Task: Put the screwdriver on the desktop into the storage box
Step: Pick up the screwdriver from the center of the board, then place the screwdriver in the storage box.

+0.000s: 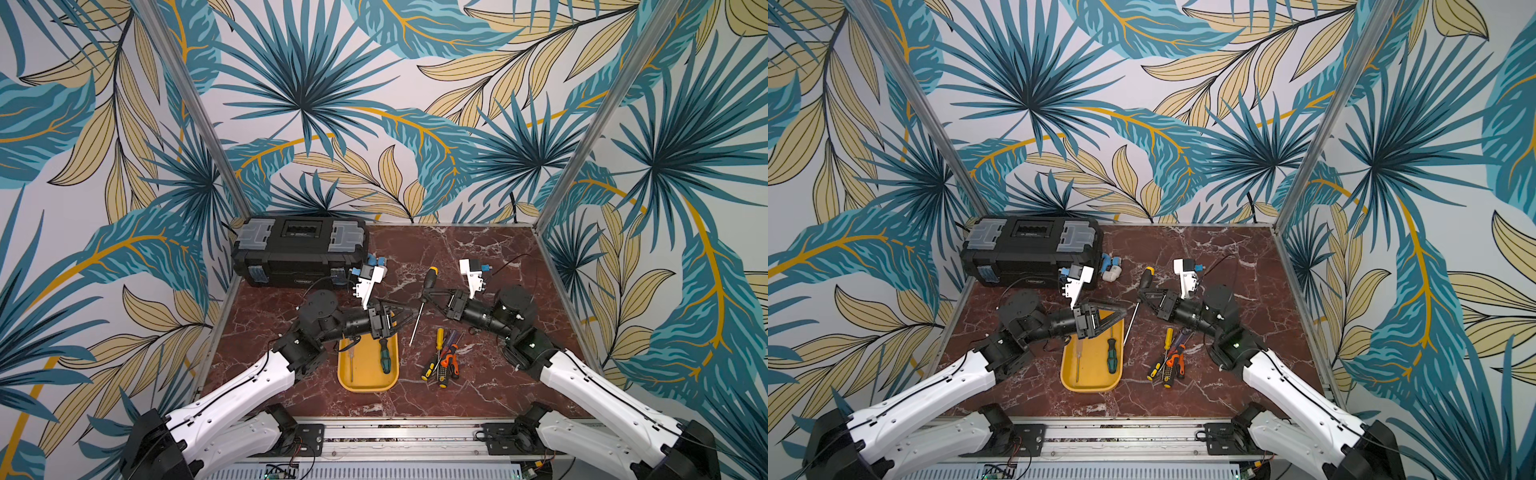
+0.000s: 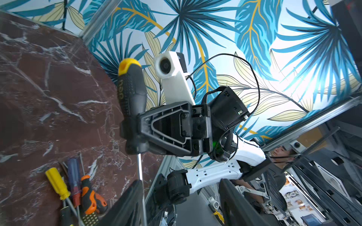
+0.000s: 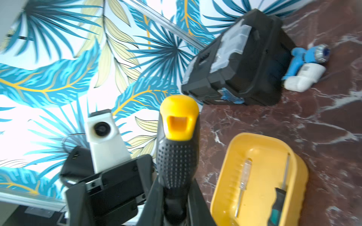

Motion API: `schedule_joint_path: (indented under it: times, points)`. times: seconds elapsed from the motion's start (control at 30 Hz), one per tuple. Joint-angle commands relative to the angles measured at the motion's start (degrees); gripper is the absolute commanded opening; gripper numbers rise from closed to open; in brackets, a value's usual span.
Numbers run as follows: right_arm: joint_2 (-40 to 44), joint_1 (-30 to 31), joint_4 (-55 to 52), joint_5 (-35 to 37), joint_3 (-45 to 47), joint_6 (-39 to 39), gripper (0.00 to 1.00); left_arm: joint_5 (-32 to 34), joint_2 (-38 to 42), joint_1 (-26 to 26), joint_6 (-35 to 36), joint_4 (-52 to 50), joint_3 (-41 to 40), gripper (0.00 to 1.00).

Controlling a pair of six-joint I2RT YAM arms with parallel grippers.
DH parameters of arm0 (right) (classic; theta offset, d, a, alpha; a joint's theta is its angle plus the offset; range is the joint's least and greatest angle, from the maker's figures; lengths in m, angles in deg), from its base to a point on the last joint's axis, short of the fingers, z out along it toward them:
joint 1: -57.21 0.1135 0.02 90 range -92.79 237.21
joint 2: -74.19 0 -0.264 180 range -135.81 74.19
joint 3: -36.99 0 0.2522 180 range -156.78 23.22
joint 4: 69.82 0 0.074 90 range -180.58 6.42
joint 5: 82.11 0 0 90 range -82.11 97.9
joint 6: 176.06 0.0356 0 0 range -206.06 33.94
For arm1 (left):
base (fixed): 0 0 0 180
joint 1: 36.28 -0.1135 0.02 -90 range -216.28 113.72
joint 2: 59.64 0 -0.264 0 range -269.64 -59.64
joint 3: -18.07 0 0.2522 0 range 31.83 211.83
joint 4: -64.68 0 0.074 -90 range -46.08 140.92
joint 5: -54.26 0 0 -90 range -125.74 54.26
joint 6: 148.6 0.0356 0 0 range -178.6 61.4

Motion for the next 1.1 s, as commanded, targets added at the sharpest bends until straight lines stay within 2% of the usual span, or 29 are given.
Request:
schedule_joint_path:
  times: [0.0, 0.13, 0.2, 0.27, 0.43, 0.53, 0.63, 0.67, 0.7, 0.73, 0.8, 0.83, 0.87, 0.9, 0.97, 1.07]
  points:
    - [2.61, 0.15, 6.12, -2.70, -0.73, 3.20, 0.00, -2.66, 2.01, -0.06, 2.94, -3.21, 1.92, 0.67]
    - [2.50, 0.14, 7.40, -3.86, -1.50, 4.78, 0.00, -6.05, -0.30, 0.47, 2.22, -1.50, 2.05, 0.65]
    - [2.07, 0.17, 8.30, -4.44, -1.49, 5.51, 0.00, -7.26, -1.86, 1.23, 0.64, 1.77, 1.83, 0.58]
    - [1.88, 0.19, 8.79, -4.53, -1.56, 5.86, 0.00, -8.14, -3.08, 2.19, 0.38, 3.62, 2.33, 0.45]
    - [1.75, 0.22, 7.20, -4.59, -1.94, 5.51, 0.00, -7.03, -4.90, 2.78, 1.23, 3.74, 3.33, 0.34]
    - [1.21, 0.20, 5.16, -5.18, -2.35, 4.99, 0.00, -6.56, -6.32, 2.76, 1.68, 3.47, 3.79, 0.21]
    - [0.82, 0.28, 1.30, -5.43, -2.94, 3.51, 0.00, -3.64, -6.82, 2.85, 4.41, -1.23, 5.00, 0.08]
    - [0.78, 0.37, -1.88, -4.83, -3.78, 2.22, 0.00, -1.10, -6.82, 2.98, 6.45, -5.36, 5.89, 0.02]
    - [0.82, 0.53, -5.49, -3.91, -4.59, 0.79, 0.00, 1.42, -6.89, 3.19, 8.67, -9.87, 7.03, 0.00]
    - [0.82, 0.63, -10.85, -2.31, -6.14, -1.17, 0.07, 5.06, -7.07, 3.70, 11.58, -15.50, 8.63, 0.00]
    - [0.59, 1.25, -21.98, 1.92, -9.92, -6.18, 0.29, 11.16, -7.92, 5.25, 16.79, -24.31, 11.53, 0.00]
    - [0.27, 1.64, -28.32, 5.06, -12.33, -8.92, 0.46, 14.93, -8.70, 6.38, 19.52, -28.58, 13.16, 0.00]
    - [-0.32, 2.12, -35.70, 8.69, -15.12, -11.07, 0.58, 17.52, -9.55, 7.82, 20.23, -32.84, 15.11, 0.00]
    - [-0.93, 2.15, -39.66, 11.38, -17.05, -12.20, 0.70, 23.08, -10.44, 9.08, 23.47, -36.79, 16.64, 0.00]
    - [-2.79, 2.16, -48.26, 16.14, -21.47, -14.16, 0.72, 29.43, -12.00, 11.92, 25.86, -41.92, 18.67, 0.00]
    - [-4.33, 2.21, -51.22, 17.96, -23.44, -13.81, 0.69, 34.07, -12.53, 14.54, 26.40, -42.83, 19.09, 0.00]
